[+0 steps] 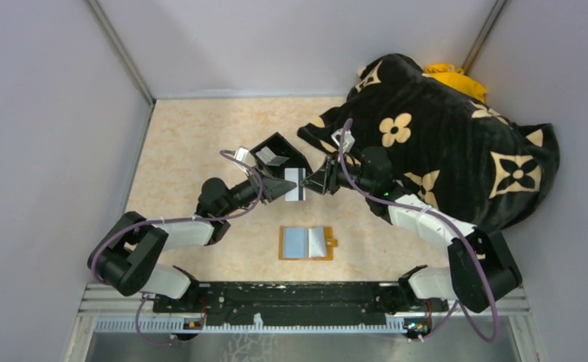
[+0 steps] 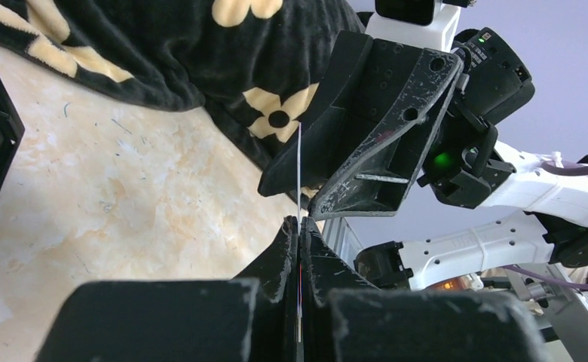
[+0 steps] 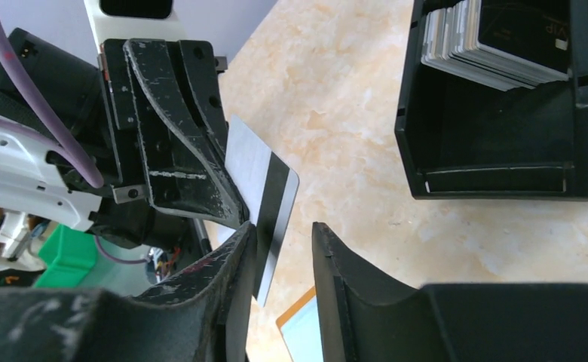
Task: Put the credit cards into the card holder
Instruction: Pick up the credit card from the storage box, then insert the credit card into the card holder.
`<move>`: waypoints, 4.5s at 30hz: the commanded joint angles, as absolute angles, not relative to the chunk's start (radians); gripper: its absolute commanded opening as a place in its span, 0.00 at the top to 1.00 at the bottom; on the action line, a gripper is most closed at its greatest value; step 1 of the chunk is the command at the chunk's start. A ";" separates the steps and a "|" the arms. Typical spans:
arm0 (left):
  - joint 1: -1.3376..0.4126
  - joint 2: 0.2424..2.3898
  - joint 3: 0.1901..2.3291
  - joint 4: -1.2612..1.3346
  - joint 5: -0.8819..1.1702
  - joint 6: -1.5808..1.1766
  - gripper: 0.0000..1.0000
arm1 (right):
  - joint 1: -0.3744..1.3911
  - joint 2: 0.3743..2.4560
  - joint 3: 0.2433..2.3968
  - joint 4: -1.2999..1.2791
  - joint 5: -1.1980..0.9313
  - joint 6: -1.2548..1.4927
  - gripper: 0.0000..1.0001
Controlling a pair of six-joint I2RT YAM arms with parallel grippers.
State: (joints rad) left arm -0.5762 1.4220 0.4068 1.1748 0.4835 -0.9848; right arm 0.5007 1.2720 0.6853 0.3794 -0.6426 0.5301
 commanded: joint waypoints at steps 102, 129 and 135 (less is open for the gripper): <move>-0.947 1.249 0.291 0.386 -0.120 -0.802 0.63 | 0.712 1.305 0.319 0.352 -0.341 0.948 1.00; -0.982 1.244 0.280 0.387 -0.143 -0.825 0.65 | 0.819 1.373 0.341 0.337 -0.256 0.959 0.83; -0.988 1.236 0.276 0.384 -0.149 -0.828 0.65 | 0.838 1.307 0.375 0.207 -0.199 0.927 0.65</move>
